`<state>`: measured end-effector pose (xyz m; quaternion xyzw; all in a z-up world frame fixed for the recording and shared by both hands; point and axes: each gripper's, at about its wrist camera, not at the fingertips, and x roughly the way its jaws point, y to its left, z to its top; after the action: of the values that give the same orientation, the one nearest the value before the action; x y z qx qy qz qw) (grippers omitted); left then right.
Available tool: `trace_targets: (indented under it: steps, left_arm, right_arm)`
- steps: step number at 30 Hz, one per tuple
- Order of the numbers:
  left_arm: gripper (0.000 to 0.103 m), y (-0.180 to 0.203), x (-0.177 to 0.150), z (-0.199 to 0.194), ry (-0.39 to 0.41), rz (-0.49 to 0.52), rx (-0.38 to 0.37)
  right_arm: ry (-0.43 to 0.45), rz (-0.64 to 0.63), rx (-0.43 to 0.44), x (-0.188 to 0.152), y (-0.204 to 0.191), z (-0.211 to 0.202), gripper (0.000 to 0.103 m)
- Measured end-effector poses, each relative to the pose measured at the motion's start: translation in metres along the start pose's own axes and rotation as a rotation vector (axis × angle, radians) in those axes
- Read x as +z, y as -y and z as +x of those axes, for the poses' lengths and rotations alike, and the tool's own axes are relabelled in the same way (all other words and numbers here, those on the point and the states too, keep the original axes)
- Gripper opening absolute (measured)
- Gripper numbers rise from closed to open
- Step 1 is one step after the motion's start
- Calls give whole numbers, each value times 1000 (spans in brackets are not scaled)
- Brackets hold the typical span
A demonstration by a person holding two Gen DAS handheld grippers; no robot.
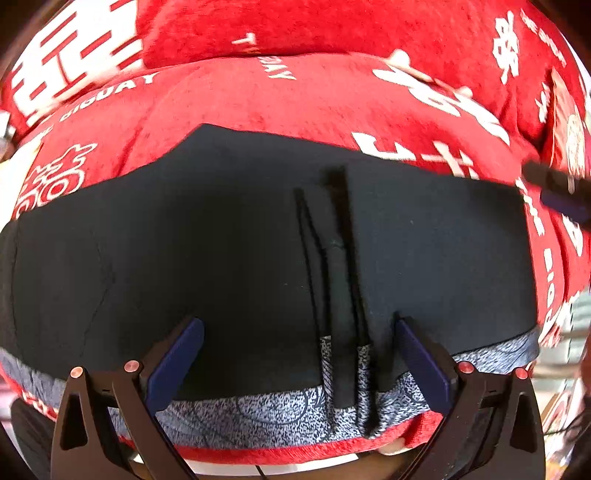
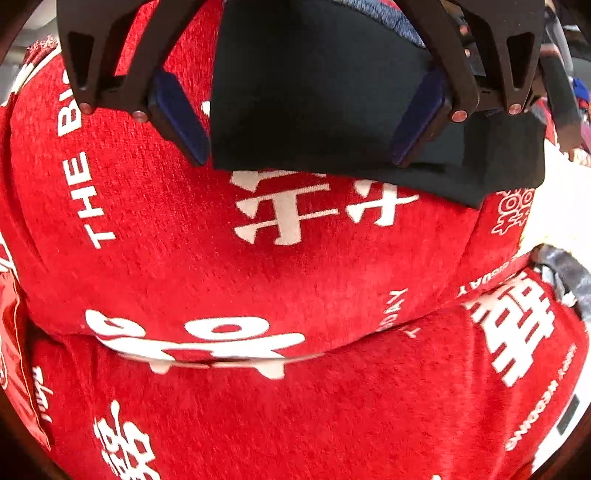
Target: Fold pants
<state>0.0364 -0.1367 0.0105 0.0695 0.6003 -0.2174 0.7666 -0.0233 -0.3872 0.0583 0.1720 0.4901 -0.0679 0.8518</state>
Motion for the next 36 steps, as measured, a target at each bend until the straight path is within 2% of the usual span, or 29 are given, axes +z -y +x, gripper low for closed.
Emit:
trace_targets:
  steps: [4,7,11,18,19,22,26,30,32,33,35,36]
  left_arm:
    - [103,1,-4,-3,23,30,25]
    - [103,-3,-8,1,12,31,1]
    - [103,-8,-12,2,10,33,-22]
    - [103,-11,-24,-12,32,45,-9]
    - [103,-13,-27,-17,46,49,4]
    - [103,-21,-29,-28,81,36,27]
    - [103,-41,-26,-31,90,-21,37]
    - [103,-76,-26,-32,87,-93,70]
    - [103,-101,-27,-37,99,-142,88]
    - [103,-107,-28,-38,104,-158,94]
    - [103,-133,-31,-43,117,-205,99]
    - [103,-146,-32,-43,115,-229,106]
  right_arm:
    - [-28,-66,28,-16,-18,19,99]
    - [-68,-83,-68,-36,-21,41,99]
    - [-27,-133,-123,-72,-32,26,99]
    - [-10,-173,-127,-127,-39,-1,100]
    - [-16,-172,-121,-126,-37,-5,100]
    - [46,-114,-91,-113,-28,-20,100]
    - [85,-45,-100,-75,-23,-16,100]
    - [8,-57,-132,-47,-47,26,100]
    - [-3,-90,-246,-52,-66,42,103]
    - [5,-114,-274,-56,-76,44,103]
    - [39,-157,-279,-68,-97,44,103]
    - [47,-164,-245,-74,-107,44,103]
